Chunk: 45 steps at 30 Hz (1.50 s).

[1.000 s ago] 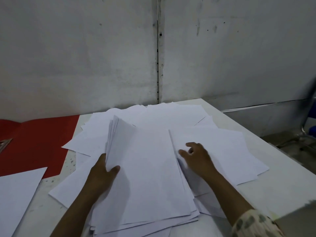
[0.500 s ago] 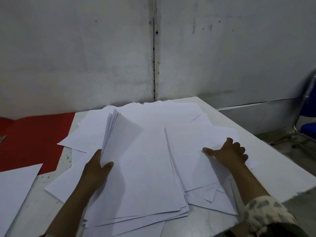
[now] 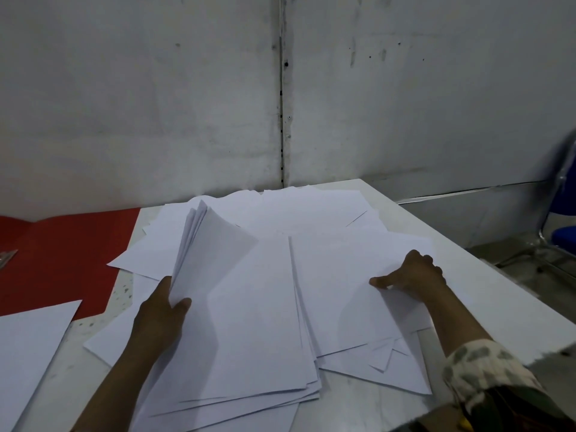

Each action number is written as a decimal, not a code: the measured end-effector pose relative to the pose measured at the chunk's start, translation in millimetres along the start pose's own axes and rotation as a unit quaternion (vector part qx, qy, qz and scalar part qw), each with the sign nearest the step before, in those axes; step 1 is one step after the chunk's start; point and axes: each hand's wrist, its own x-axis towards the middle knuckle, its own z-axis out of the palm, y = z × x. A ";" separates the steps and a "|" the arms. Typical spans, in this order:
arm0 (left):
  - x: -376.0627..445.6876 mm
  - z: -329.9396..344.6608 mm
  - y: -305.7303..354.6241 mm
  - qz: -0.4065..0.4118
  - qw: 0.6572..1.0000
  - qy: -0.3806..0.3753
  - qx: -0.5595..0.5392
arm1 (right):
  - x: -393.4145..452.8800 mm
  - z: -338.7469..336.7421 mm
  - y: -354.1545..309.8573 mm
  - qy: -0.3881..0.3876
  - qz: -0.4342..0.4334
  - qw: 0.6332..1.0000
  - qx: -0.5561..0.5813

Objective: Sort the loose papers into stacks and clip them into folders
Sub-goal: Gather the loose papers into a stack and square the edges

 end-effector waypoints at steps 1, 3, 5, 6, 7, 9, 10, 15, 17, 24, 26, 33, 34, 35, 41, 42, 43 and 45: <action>0.2 0.2 -0.8 0.001 1.000 -0.001 0.001 | 1.7 -0.8 0.4 0.000 -0.001 1.000 -0.004; 1.1 0.6 -2.5 0.005 1.000 -0.002 0.006 | 5.5 -2.2 1.4 -0.003 -0.003 1.000 -0.003; 1.5 0.9 -2.6 0.005 1.000 -0.002 0.004 | 9.2 -1.7 2.3 -0.012 -0.007 1.000 0.013; 1.7 0.9 -2.5 0.006 1.000 -0.001 0.002 | 10.7 -0.8 2.3 -0.018 -0.012 0.999 0.026; 1.0 0.6 -2.2 0.007 1.000 -0.002 0.001 | 10.0 -0.5 2.3 -0.023 -0.017 0.999 0.040; 1.2 -0.2 -3.0 0.009 1.000 0.000 -0.002 | 5.9 -0.1 3.6 -0.023 -0.025 0.998 0.051; 1.5 -1.3 -4.0 0.008 1.000 0.002 0.000 | 2.2 0.2 5.2 -0.019 -0.027 0.999 0.043; 4.5 -6.4 -7.7 0.016 1.000 0.010 0.018 | -38.7 12.0 24.7 0.020 -0.026 0.999 -0.014; 3.7 -6.6 -7.7 0.020 1.000 0.007 0.022 | -53.2 21.8 33.5 0.044 -0.016 0.999 -0.017; 0.7 -8.7 -13.1 0.024 1.000 0.006 0.017 | -84.4 51.7 41.3 0.089 -0.028 0.993 0.066; 0.6 -8.9 -16.3 0.028 0.999 0.008 0.014 | -84.9 52.0 40.0 0.100 -0.037 0.990 0.091; 0.1 -8.1 -20.4 0.036 0.999 0.007 0.011 | -89.6 55.6 37.7 0.122 -0.079 0.979 0.141; -0.2 -8.4 -20.6 0.035 0.999 0.006 0.010 | -89.9 56.1 37.4 0.127 -0.090 0.977 0.150; -0.6 -9.0 -21.1 0.034 0.999 0.005 0.011 | -90.6 56.1 36.7 0.133 -0.100 0.972 0.164; 1.0 -24.9 -34.7 0.012 0.999 0.001 0.037 | -96.3 55.3 27.1 0.167 -0.135 0.937 0.275; 1.5 -27.9 -37.6 0.010 0.999 0.001 0.038 | -96.7 55.1 23.7 0.171 -0.137 0.927 0.306; 2.8 -29.3 -40.8 0.008 0.999 0.001 0.037 | -97.5 54.9 21.3 0.177 -0.139 0.915 0.333; 2.0 -31.8 -44.0 0.002 0.999 0.004 0.032 | -99.4 55.8 16.2 0.190 -0.149 0.893 0.380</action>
